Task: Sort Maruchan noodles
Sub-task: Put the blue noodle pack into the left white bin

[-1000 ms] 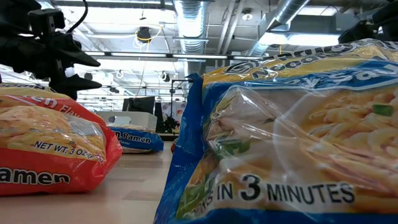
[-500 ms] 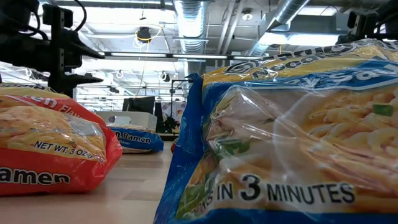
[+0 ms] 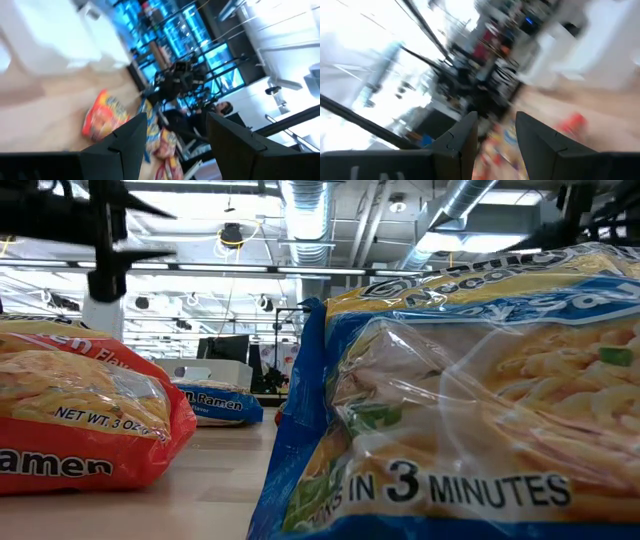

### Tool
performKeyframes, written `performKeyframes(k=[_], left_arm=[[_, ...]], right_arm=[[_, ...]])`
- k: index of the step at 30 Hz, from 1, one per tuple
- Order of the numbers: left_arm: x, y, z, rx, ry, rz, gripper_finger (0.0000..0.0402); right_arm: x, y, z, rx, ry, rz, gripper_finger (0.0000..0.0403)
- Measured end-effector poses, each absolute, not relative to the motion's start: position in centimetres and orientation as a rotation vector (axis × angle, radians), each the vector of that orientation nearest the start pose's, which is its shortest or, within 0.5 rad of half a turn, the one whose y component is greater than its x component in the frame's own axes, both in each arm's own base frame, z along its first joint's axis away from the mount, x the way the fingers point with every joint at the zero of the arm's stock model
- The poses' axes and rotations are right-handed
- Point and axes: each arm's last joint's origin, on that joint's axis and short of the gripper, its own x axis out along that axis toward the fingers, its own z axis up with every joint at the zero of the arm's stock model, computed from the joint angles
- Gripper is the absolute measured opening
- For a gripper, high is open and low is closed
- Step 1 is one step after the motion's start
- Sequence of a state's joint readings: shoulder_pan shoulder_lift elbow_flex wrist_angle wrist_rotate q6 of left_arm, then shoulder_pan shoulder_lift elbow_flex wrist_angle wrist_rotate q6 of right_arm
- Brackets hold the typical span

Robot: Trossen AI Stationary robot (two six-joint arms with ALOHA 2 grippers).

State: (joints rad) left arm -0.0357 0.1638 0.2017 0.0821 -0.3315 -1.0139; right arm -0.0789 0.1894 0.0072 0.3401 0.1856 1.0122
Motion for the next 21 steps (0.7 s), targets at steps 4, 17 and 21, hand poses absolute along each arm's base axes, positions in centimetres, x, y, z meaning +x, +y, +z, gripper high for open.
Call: performKeyframes(k=[4,17,21], left_arm=[[9.0,0.7,25.1,-0.913,-0.323,0.224,0.0193],[8.7,0.8,35.6,-0.259,-0.547,0.299,0.0193],[9.7,0.7,37.1,-0.164,-0.524,0.312,0.0193]], right_arm=[[10.2,-1.6,20.7,0.922,-0.416,-0.125,0.0159],[8.7,-2.0,30.6,0.501,-0.656,-0.163,0.0159],[9.6,-2.2,32.3,0.435,-0.58,-0.204,0.0159]])
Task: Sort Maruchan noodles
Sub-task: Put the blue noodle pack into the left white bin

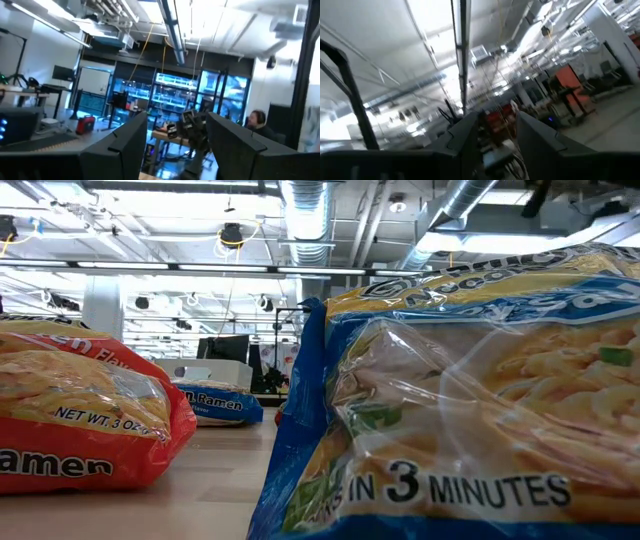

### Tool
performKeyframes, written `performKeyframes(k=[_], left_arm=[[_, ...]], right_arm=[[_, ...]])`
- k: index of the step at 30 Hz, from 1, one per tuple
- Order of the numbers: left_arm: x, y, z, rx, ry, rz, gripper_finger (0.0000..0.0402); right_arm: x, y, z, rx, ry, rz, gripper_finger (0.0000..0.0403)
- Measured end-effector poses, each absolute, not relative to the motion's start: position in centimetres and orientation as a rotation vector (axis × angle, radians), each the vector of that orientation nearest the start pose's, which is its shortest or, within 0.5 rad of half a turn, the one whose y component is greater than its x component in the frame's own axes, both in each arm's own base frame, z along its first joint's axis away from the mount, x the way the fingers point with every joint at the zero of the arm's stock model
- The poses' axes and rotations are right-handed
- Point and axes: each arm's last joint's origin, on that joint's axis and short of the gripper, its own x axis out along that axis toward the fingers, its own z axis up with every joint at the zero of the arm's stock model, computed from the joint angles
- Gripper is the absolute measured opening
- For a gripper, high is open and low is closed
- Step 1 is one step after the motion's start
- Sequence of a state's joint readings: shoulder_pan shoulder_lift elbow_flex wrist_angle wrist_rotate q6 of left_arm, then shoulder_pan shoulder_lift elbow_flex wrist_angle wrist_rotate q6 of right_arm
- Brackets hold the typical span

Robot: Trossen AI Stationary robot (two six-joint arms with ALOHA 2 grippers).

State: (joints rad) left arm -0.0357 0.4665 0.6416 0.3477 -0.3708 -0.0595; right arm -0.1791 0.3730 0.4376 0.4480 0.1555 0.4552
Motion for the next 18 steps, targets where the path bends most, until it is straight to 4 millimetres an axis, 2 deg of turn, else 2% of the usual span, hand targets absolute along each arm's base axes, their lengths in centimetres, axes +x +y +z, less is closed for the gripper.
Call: performKeyframes(k=[6,10,13,18], left_arm=[[11.7,0.9,38.7,-0.14,-0.485,0.346,0.0193],[12.7,1.7,39.2,-0.217,-0.368,0.439,0.0193],[13.1,2.1,38.6,-0.304,-0.223,0.455,0.0193],[13.9,2.3,36.0,-0.515,-0.002,0.424,0.0193]], right_arm=[[11.9,-2.6,34.1,0.371,-0.439,-0.253,0.0159],[12.8,-2.8,35.1,0.351,-0.412,-0.263,0.0159],[13.1,-2.8,35.9,0.352,-0.395,-0.256,0.0159],[13.5,-2.8,36.5,0.353,-0.338,-0.25,0.0159]])
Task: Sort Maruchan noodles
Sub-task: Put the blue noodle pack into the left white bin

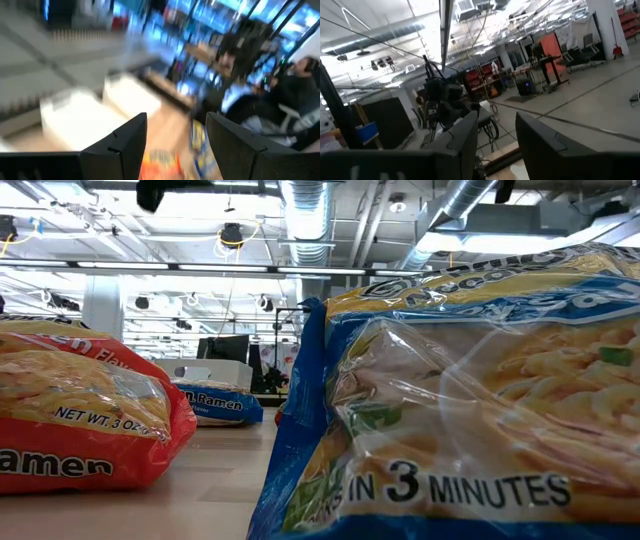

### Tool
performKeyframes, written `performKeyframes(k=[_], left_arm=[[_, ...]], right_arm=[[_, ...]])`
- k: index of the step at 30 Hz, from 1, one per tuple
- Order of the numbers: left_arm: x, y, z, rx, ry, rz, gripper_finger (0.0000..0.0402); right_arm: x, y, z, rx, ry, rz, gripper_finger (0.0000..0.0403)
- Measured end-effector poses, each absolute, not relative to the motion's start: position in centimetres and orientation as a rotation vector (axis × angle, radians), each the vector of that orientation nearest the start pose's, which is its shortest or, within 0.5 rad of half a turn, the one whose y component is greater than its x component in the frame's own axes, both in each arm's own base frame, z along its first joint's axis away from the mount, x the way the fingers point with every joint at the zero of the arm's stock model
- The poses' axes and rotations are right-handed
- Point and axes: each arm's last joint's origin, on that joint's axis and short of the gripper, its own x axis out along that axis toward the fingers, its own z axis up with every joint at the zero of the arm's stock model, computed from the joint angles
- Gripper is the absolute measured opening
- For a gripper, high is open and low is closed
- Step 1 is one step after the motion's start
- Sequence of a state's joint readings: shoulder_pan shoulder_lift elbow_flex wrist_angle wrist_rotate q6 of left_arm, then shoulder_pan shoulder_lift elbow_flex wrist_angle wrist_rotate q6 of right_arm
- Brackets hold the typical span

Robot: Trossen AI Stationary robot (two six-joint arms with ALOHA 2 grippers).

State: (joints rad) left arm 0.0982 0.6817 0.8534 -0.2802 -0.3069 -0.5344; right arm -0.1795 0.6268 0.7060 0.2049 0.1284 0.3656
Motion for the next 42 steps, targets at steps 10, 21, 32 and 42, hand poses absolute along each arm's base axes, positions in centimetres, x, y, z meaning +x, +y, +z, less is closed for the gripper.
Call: performKeyframes(k=[10,21,32,42], left_arm=[[17.0,2.1,31.0,-0.804,0.31,0.426,0.0193],[20.0,2.1,26.6,-1.009,0.634,0.53,0.0193],[22.7,2.2,22.5,-1.056,0.852,0.627,0.0193],[24.1,2.1,19.6,-1.085,1.024,0.62,0.0193]], right_arm=[[14.7,-3.0,35.8,0.417,-0.259,-0.259,0.0159],[15.1,-2.8,35.2,0.438,-0.203,-0.253,0.0159],[15.1,-2.9,35.2,0.439,-0.202,-0.253,0.0159],[15.1,-2.7,35.2,0.436,-0.19,-0.203,0.0159]])
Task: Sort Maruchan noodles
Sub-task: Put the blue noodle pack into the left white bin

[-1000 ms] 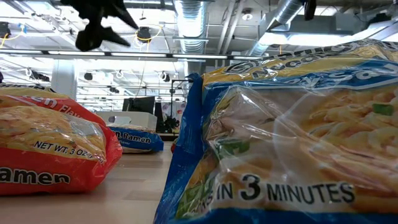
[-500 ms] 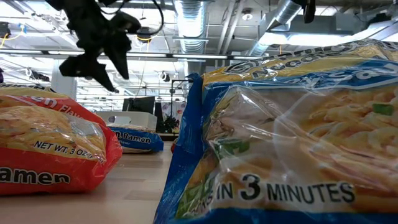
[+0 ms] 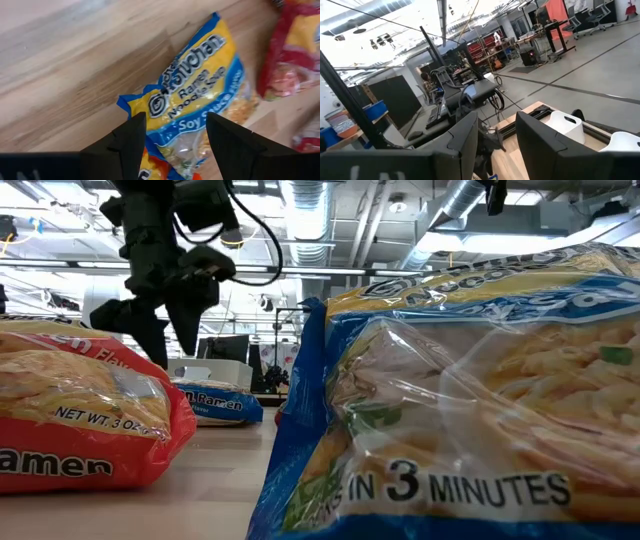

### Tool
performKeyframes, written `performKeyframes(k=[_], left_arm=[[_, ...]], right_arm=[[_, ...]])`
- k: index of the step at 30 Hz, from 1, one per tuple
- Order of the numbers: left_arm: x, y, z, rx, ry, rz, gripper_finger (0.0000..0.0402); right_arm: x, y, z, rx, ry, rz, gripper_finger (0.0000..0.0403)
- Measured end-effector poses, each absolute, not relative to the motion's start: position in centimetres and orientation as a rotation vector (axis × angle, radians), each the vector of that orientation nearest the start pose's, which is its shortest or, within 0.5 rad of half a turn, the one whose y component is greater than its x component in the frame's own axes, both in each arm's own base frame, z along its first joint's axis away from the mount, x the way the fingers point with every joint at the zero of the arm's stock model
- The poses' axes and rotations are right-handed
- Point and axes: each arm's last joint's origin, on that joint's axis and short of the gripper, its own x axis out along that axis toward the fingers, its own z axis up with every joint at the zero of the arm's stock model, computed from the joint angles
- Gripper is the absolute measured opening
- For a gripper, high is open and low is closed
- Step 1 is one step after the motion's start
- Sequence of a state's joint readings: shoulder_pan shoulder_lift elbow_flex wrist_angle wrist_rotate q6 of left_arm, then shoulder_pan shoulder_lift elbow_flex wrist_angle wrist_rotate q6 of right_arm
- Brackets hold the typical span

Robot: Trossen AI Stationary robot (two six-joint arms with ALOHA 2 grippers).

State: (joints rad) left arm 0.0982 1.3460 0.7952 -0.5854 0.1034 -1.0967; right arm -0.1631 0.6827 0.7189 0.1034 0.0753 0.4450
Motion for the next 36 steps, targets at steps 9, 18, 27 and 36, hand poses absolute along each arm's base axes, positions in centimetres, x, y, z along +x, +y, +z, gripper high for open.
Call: performKeyframes(k=[9,18,27,36], left_arm=[[24.7,2.1,18.1,-1.084,1.09,0.646,0.0193],[24.6,2.4,18.1,-1.081,1.077,0.679,0.0193],[24.3,3.6,18.3,-1.128,1.102,0.613,0.0193],[23.3,5.0,18.1,-1.146,1.167,0.647,0.0193]], right_arm=[[15.2,-2.7,34.9,0.438,-0.154,-0.211,0.0159],[15.2,-2.7,34.7,0.437,-0.138,-0.214,0.0159],[15.2,-2.7,34.7,0.431,-0.132,-0.216,0.0159],[15.2,-2.7,34.5,0.432,-0.115,-0.22,0.0159]])
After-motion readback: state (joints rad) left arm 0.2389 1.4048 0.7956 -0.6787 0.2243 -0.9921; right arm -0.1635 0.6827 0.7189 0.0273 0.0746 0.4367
